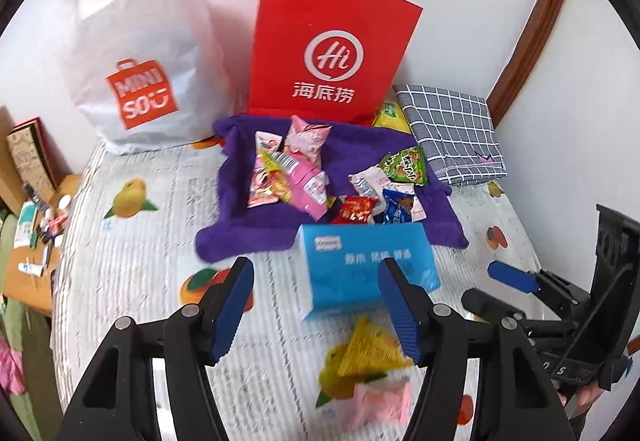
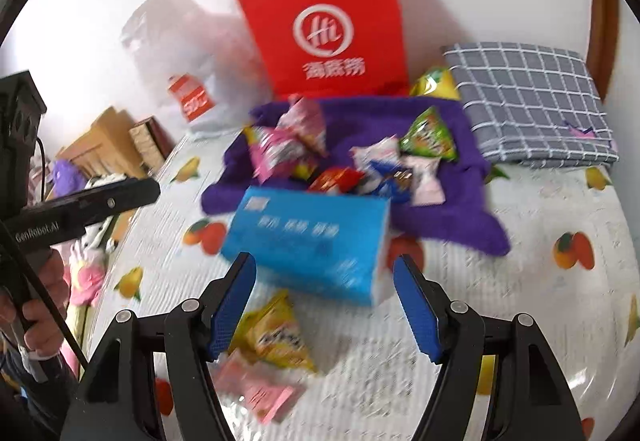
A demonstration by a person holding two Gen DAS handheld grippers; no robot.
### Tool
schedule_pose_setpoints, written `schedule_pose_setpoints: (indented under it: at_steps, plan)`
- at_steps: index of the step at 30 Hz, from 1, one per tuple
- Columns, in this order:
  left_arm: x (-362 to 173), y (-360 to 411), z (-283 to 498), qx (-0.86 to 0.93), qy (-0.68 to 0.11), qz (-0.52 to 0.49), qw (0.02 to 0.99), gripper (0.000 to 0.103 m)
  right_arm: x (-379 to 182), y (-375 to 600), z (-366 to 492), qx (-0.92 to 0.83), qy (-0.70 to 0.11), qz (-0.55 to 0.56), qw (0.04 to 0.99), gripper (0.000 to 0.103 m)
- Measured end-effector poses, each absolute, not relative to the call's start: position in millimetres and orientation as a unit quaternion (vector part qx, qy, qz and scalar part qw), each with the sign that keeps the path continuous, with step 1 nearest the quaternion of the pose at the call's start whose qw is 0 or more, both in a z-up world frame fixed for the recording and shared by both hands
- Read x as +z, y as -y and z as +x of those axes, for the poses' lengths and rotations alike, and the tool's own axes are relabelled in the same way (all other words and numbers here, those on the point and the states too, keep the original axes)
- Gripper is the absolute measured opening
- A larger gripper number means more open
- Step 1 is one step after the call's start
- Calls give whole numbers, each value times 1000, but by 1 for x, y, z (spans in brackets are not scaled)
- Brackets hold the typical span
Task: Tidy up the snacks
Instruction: 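Lower the right gripper onto the yellow triangular snack bag and grasp it, then grasp the pink square packet with the left gripper while the right holds the yellow bag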
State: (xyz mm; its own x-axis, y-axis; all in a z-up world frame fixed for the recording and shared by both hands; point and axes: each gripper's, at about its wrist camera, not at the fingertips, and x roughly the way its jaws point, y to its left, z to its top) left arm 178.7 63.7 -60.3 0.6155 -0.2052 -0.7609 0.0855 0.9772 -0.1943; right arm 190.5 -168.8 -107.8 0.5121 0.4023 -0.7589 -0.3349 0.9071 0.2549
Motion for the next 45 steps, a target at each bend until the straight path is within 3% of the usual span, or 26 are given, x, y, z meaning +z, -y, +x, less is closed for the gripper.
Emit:
schedule_pose_setpoints:
  at_steps: [13, 30, 31, 33, 34, 45]
  plan:
    - [-89, -96, 117, -75, -419, -102, 899, 67, -155, 130, 146, 237, -477, -19, 846, 71]
    - [-125, -129, 95, -52, -436, -129, 889, 67, -206, 95, 167, 221, -497, -81, 835, 71]
    - [-125, -127, 96, -54, -437, -127, 889, 67, -206, 96, 168, 222, -499, -77, 834, 70]
    - [-125, -124, 98, -58, -438, -126, 888, 67, -207, 96, 168, 230, -502, -71, 831, 54]
    - [-125, -122, 99, -59, -439, -125, 888, 67, -207, 96, 169, 231, -502, -72, 830, 51]
    - [-127, -88, 101, -78, -455, -97, 882, 67, -166, 129, 148, 216, -458, -46, 861, 49]
